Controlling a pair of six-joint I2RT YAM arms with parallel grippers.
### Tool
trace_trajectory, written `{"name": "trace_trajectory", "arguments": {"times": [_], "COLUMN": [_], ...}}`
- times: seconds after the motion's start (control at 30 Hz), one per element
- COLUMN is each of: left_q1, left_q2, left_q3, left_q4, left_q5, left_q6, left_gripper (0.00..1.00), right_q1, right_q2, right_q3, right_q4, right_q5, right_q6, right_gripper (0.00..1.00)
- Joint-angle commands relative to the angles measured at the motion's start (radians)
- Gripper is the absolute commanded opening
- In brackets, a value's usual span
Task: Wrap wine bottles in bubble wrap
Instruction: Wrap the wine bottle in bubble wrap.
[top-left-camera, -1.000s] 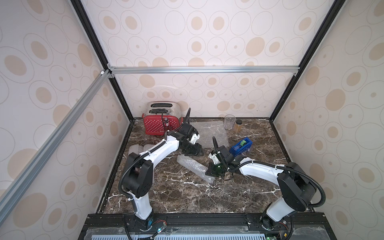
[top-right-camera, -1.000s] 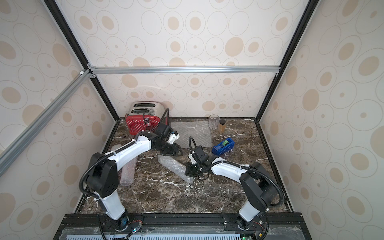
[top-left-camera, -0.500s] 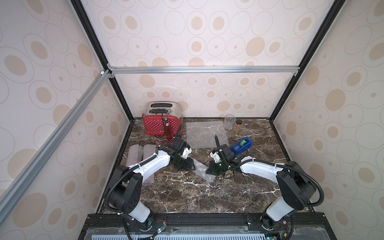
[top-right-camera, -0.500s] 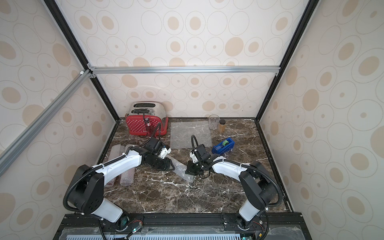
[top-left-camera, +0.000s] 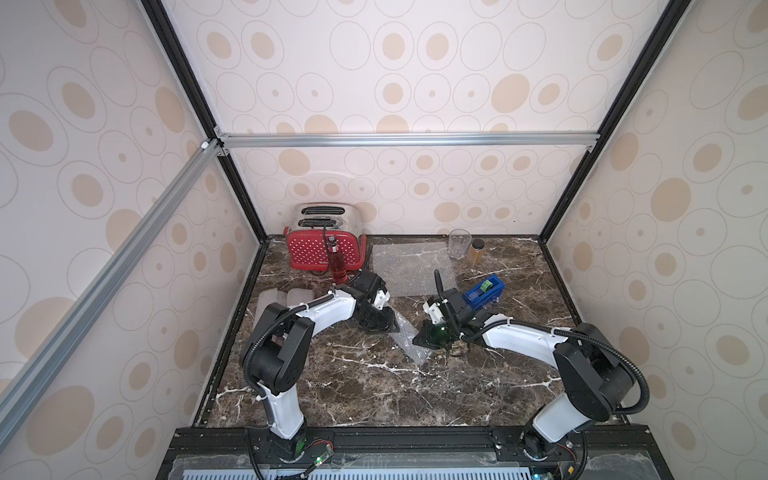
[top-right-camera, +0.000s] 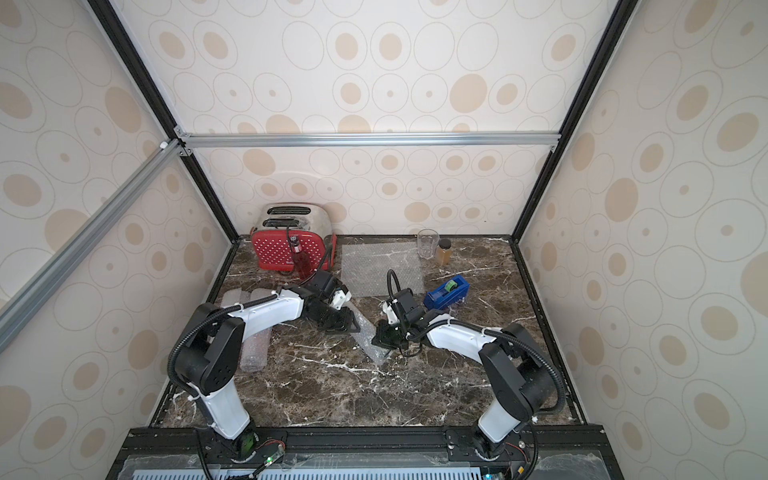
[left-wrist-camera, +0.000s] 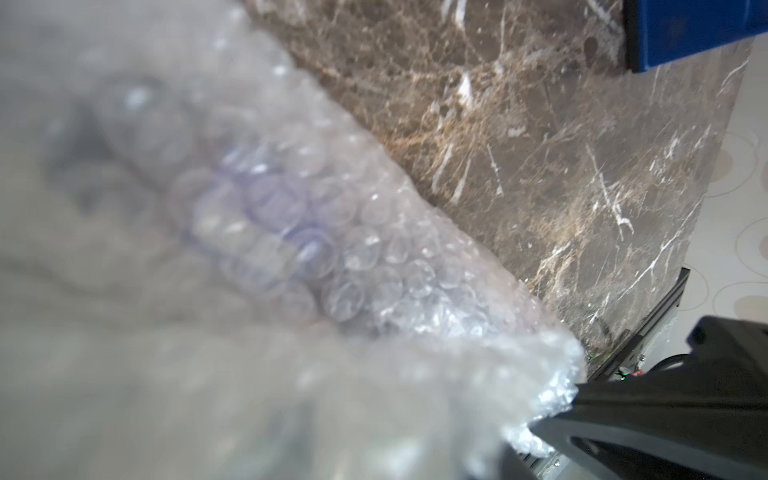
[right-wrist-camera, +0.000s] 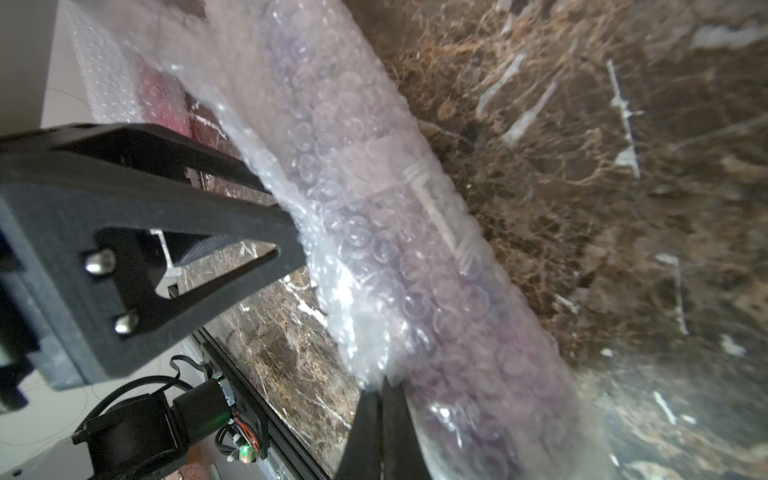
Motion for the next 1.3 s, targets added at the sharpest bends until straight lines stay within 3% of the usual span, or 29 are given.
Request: {"name": "trace_trajectory", "arguments": {"times": [0.0,0.3,0.53,0.6,0.83,0.93,1.13,1.27], "left_q1": [0.000,-0.002,-0.019,-0.028,-0.034,-0.036,-0.037,-0.037], "left_q2": [0.034,0.086,0.169,0.184,0.207,0.210,0.226,0.226], "left_q3": [0.071,0.143,0.202,0.200,0.200,0.199,0.206,0.214], "left_q4": [0.008,-0.006,-0.078,-0.099,-0.117,-0.115,-0.119,-0.123], "left_q5": [0.006,0.100,0.052,0.016,-0.020,-0.018,-0.022,-0.020], "left_q6": [0.002,0.012,0.039,0.050,0.078,0.081,0.085,0.085], "left_gripper": [0.54,0.65,0.63,0.61,0.57,0.57,0.57,0.58], "right_q1": [-0.001,-0.001,-0.021,-0.025,-0.064,-0.106,-0.147,-0.149], "right_q2": [0.023,0.034,0.020,0.008,-0.050,-0.041,0.052,0.081], "right_q3": [-0.069,-0.054,-0.030,-0.016,0.069,0.082,0.093,0.050], "right_q4": [-0.112,-0.119,-0.146,-0.167,-0.310,-0.319,-0.305,-0.232], "right_q5": [0.059,0.051,0.062,0.066,0.096,0.083,0.016,-0.063], "right_q6": [0.052,0.053,0.034,0.024,-0.076,-0.117,-0.215,-0.178], "right_gripper": [0.02,0.02,0.05,0.08,0.38,0.44,0.48,0.42]}}
